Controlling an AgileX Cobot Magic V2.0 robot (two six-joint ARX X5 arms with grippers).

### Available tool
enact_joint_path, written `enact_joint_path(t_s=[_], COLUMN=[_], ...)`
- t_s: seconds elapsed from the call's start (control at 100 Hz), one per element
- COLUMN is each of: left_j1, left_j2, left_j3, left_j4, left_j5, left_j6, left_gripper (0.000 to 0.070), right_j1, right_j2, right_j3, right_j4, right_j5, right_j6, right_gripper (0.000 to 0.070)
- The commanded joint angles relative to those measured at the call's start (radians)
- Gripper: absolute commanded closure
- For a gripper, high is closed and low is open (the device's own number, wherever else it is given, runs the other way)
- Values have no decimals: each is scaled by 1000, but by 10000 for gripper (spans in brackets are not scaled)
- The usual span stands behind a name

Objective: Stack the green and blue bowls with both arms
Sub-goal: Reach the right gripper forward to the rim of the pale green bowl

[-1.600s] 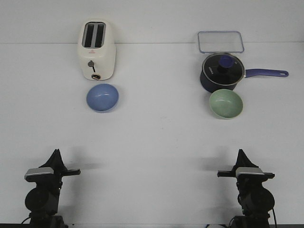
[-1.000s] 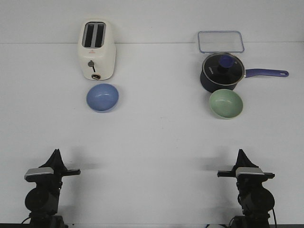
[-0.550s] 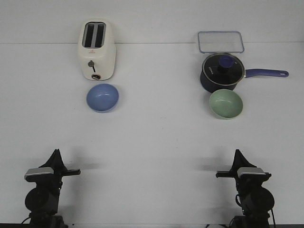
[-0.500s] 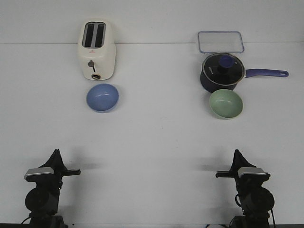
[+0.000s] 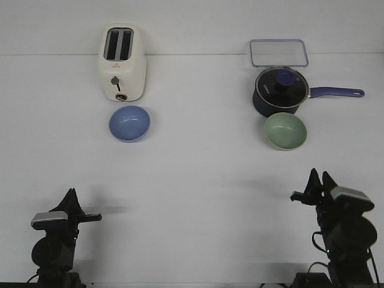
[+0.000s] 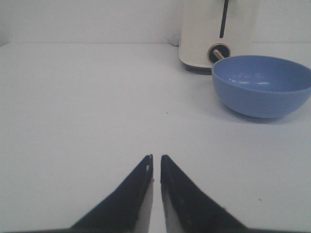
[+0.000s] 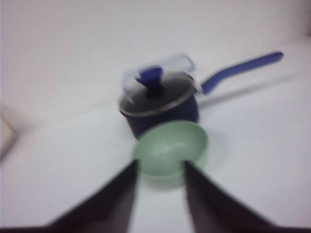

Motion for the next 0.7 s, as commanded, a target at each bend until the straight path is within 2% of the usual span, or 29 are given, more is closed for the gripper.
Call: enact_joint_path(t_s=[0.0,0.18,0.43,0.69], left_j1=[2,2,2,2], left_j2=[-1,-1,-1,-1], left_j3=[-18,-18,-18,-18], left_j4=[13,14,13,13], left_j5=[0,0,0,0], left_j6=[-2,-2,-2,-2], left_gripper=[687,687,687,687], right_j1=[0,-34,-110,-138], right_j2=[182,564,997,1219], right_j3=[103,312,519,569], right_j4=[-48,-50,-50,30], right_j5=[27,74,-35,-65], right_j6=[-69,-109,-105,-75], right_gripper=[369,352,352,356])
